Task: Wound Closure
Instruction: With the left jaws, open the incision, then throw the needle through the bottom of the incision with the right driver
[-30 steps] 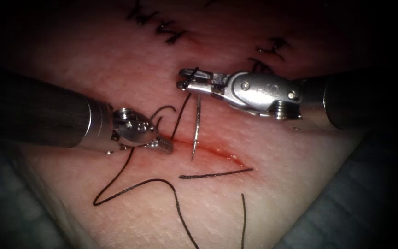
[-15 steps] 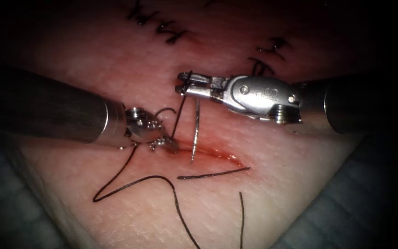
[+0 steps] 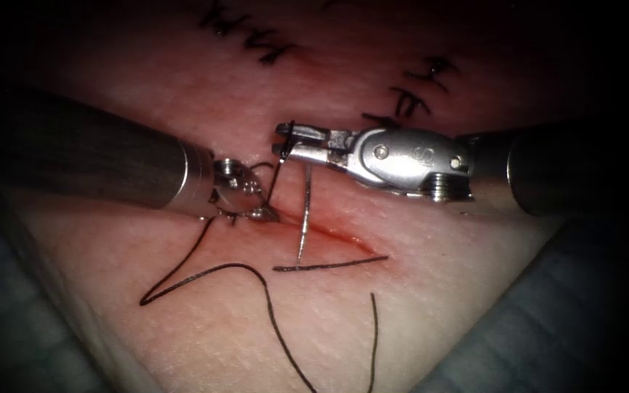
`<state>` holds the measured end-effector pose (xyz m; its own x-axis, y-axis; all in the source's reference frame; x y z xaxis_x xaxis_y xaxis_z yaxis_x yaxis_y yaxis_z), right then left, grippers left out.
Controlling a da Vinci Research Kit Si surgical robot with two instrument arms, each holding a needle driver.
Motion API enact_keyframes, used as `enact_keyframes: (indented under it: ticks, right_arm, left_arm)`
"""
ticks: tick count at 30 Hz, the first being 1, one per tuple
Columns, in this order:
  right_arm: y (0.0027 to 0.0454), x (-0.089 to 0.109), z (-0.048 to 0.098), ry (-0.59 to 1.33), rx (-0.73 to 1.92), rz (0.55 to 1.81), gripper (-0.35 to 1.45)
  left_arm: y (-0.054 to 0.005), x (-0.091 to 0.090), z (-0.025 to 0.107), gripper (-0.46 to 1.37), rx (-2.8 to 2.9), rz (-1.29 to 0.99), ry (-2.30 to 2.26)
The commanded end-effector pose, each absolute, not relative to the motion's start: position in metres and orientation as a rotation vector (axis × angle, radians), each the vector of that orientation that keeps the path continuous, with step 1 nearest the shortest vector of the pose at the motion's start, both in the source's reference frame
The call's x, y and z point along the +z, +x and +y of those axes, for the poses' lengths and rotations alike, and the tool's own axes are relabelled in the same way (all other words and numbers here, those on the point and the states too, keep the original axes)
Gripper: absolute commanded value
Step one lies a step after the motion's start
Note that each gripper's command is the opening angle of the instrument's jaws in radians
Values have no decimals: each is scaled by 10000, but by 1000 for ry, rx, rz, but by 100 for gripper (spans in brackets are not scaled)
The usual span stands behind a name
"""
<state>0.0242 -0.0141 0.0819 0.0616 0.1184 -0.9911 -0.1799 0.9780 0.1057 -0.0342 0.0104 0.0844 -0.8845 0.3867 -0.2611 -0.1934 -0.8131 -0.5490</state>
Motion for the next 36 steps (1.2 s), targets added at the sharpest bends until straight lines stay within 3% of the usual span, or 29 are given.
enact_keyframes:
  ticks: [1,4,7,9,17,36]
  right_arm:
    - [244,824,-136,-77,211,1487,-35]
    - [243,834,-135,-124,199,1495,-35]
    - [241,835,-133,-163,183,1500,-35]
    - [241,834,-131,-192,159,1497,-35]
    - [241,842,-139,-270,114,1501,-35]
    - [253,861,-168,-408,12,1485,-35]
  left_arm:
    - [-341,843,103,-35,2687,-782,-499]
    - [-338,842,101,-35,2708,-785,-467]
    - [-335,840,99,-8,2719,-789,-473]
    - [-331,839,98,23,2722,-792,-475]
    - [-330,831,95,59,2669,-799,-539]
    - [-331,813,102,62,2629,-817,-547]
